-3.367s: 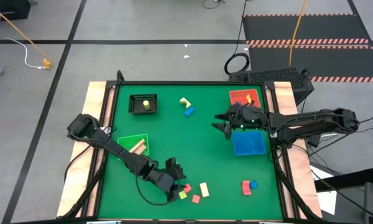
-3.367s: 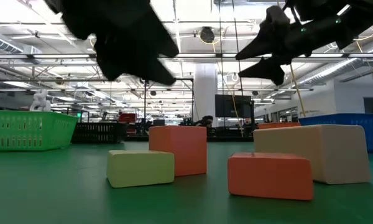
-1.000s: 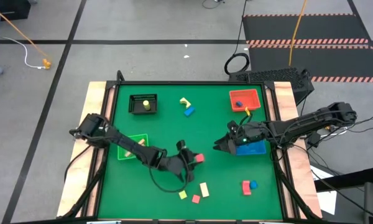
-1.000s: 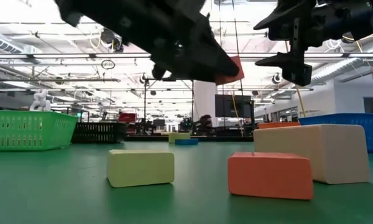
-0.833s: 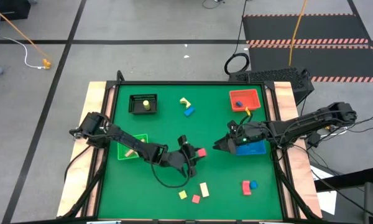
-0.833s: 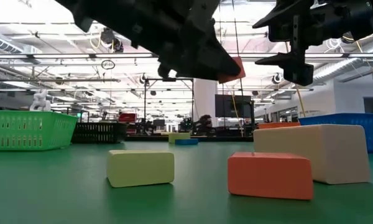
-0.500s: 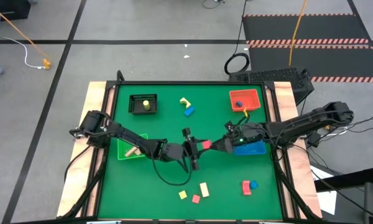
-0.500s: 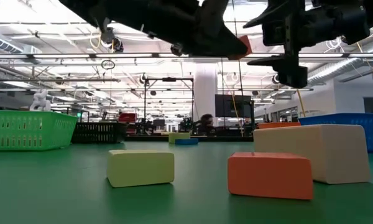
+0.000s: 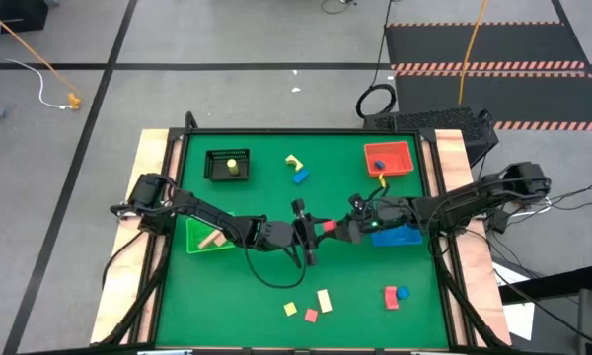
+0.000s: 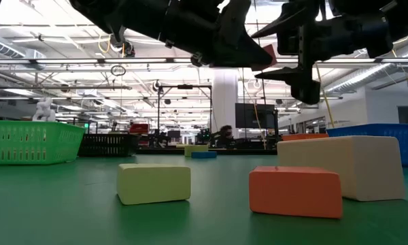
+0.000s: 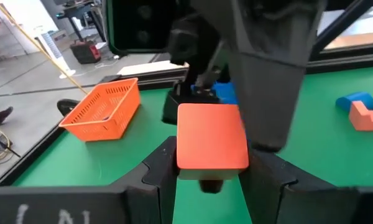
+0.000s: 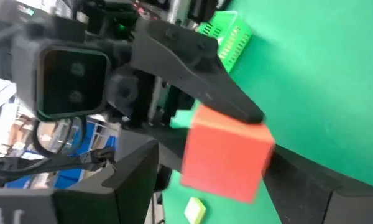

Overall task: Sort & place blocks by color
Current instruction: Put the orange block into the blue bin

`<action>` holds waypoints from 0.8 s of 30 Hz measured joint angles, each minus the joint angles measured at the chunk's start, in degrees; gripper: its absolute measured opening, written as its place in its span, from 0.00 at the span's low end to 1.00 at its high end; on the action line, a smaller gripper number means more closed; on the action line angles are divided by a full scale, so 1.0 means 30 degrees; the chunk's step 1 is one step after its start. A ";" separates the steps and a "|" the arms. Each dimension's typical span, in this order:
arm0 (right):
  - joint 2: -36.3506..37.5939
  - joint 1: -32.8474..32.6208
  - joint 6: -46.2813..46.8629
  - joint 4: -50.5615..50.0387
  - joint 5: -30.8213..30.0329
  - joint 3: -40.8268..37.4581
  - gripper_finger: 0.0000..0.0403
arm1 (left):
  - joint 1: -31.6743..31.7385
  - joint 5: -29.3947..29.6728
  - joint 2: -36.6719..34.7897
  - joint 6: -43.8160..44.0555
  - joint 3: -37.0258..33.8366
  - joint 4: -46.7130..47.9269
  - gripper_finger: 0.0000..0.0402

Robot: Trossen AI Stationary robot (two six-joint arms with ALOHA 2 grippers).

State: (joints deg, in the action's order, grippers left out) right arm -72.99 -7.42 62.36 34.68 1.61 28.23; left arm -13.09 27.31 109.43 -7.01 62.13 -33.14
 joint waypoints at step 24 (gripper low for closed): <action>-0.0386 0.0099 -0.1388 -0.0109 0.0093 0.0022 0.30 | -0.0021 -0.0386 0.0023 0.1665 -0.0001 0.0594 0.58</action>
State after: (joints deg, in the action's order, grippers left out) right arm -74.15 -7.12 58.20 34.35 1.89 28.29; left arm -13.15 26.15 109.50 -2.01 62.12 -31.35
